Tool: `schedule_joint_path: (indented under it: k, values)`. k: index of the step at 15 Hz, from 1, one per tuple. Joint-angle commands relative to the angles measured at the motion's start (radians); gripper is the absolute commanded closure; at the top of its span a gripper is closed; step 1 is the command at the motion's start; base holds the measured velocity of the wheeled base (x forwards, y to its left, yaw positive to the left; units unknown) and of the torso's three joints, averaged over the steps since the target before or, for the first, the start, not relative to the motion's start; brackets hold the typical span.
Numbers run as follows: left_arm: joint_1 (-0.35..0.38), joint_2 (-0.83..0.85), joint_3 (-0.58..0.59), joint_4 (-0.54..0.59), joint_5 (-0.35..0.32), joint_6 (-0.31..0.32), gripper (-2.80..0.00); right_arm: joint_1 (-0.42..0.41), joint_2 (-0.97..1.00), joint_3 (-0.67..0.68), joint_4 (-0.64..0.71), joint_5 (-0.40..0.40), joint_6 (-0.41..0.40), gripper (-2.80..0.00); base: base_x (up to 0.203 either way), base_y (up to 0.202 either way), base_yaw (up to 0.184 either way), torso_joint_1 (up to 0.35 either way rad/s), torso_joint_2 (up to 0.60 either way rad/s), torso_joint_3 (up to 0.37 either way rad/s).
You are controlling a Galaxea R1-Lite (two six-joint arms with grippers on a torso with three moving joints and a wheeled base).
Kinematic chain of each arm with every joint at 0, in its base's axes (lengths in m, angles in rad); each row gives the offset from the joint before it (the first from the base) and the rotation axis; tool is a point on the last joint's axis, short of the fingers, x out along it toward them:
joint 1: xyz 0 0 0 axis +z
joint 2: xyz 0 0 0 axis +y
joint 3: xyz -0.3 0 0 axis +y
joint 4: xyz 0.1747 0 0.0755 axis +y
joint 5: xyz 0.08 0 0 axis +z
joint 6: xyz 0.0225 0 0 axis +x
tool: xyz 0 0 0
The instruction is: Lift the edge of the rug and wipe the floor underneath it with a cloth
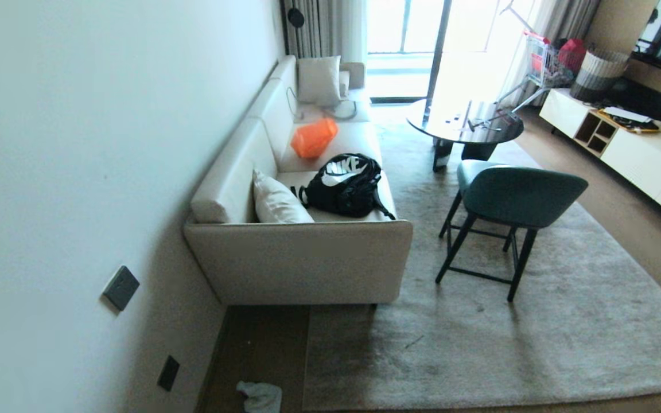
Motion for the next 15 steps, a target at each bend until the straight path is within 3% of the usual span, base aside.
schedule_joint_path:
  k: [1, 15]
  values:
    - [0.0, 0.0, 0.0, 0.0, 0.0, 0.0, 0.0, 0.0, 0.001, 0.0, 0.0, 0.0, 0.0, 0.0, 0.0, 0.0, 0.0, 0.0, 0.0, 0.0]
    - [0.0, 0.0, 0.0, 0.0, 0.0, -0.001, 0.0, 0.0, 0.001, 0.0, -0.002, -0.002, 0.001, 0.0, 0.0, 0.0, 0.0, 0.0, 0.0, 0.0]
